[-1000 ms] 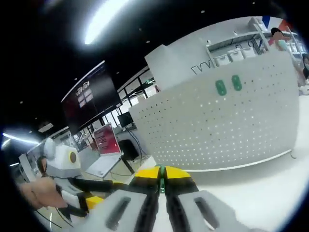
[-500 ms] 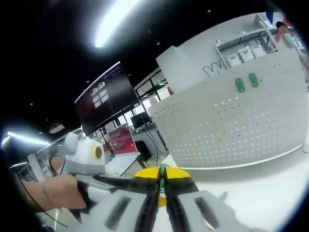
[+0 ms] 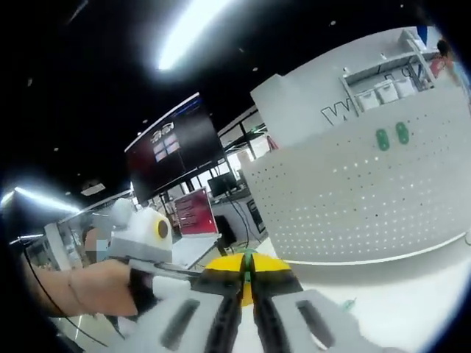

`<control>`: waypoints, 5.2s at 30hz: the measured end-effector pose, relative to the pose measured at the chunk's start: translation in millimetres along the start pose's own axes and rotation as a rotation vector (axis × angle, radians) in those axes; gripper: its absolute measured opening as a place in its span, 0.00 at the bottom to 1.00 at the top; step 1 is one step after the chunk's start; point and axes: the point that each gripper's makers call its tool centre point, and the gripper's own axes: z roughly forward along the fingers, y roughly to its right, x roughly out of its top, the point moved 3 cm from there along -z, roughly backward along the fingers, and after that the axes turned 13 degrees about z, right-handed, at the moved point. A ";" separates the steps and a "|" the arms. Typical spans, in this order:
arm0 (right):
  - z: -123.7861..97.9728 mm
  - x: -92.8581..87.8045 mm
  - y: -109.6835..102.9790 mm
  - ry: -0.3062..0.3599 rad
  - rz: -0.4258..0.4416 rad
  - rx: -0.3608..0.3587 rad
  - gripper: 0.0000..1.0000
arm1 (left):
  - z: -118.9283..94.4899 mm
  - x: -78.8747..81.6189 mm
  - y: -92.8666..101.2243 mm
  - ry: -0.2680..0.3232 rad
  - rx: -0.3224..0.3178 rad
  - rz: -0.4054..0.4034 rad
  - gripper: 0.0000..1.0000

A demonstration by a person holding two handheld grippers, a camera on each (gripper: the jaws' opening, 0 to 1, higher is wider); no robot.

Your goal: Insert the hook assembly into the mounting plate slot until the hook locks in place.

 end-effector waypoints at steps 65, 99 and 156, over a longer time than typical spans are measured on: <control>3.3 5.1 -12.5 -0.147 0.130 0.059 0.11 | -5.3 26.6 11.5 0.004 0.099 0.395 0.01; -1.0 -4.3 -12.5 -0.143 0.152 0.047 0.01 | -10.7 19.1 13.7 0.022 0.059 0.462 0.08; 11.9 26.8 21.1 -0.064 -0.185 0.011 0.01 | -21.9 29.7 22.5 0.180 0.021 0.362 0.91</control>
